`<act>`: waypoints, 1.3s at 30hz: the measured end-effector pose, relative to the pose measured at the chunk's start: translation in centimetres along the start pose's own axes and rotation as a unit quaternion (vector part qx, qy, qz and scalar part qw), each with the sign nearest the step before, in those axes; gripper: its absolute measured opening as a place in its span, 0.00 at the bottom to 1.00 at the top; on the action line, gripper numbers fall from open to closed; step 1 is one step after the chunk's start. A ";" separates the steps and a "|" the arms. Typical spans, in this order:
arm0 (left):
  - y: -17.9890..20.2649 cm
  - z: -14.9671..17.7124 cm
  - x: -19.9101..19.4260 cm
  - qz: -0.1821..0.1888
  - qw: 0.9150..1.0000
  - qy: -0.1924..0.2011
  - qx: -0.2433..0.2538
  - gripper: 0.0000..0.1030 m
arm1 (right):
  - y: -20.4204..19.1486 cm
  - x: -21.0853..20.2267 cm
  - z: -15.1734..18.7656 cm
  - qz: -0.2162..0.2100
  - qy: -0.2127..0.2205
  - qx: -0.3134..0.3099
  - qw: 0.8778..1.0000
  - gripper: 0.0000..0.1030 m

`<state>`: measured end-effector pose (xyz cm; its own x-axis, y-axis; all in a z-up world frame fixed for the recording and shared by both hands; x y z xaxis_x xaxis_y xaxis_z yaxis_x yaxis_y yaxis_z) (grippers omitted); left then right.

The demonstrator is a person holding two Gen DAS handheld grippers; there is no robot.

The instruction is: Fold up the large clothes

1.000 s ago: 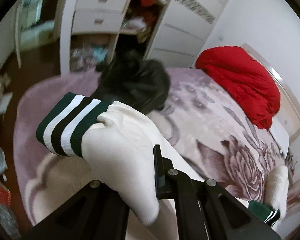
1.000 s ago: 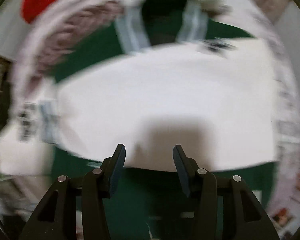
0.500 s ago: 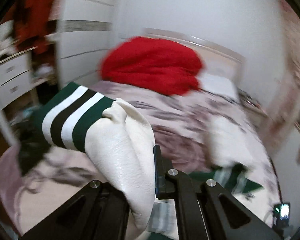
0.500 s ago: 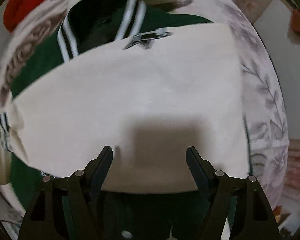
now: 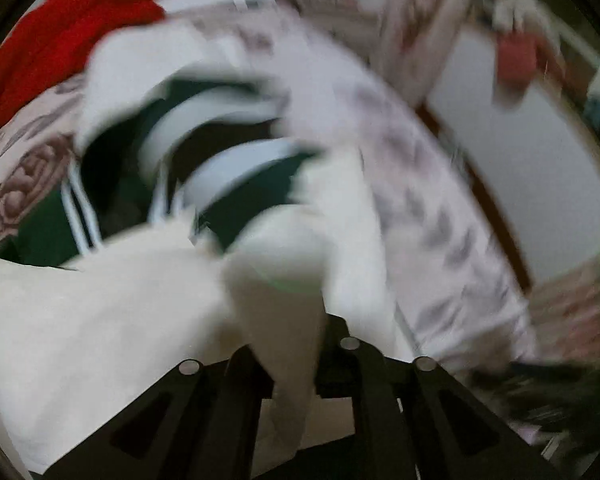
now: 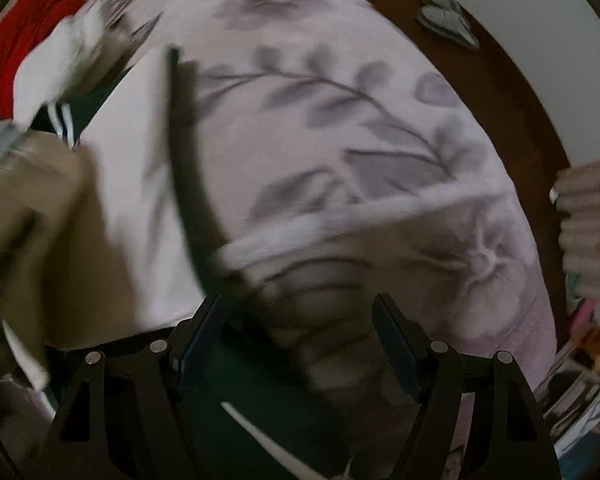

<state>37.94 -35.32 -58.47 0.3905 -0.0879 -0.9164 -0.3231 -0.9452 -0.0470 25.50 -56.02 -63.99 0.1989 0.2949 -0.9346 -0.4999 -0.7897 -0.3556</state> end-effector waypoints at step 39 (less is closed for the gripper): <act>-32.7 9.7 0.3 -0.273 0.941 -0.071 -0.188 1.00 | -10.8 2.7 -4.2 -0.099 -0.091 -0.108 0.985 0.53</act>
<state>40.21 -1.39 -61.04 0.2820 0.4602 -0.8418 0.2303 -0.8842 -0.4063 34.98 -49.00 -62.66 0.1097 0.5308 -0.8404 -0.2724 -0.7970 -0.5390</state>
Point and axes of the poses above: each gripper's, at about its wrist camera, not at the fingertips, and x roughly the way its jaws point, y to its right, z to its underside, the point moved 6 cm from there along x, roughly the way its jaws point, and after that the axes turned 11 degrees about -z, right-handed, at the moved point
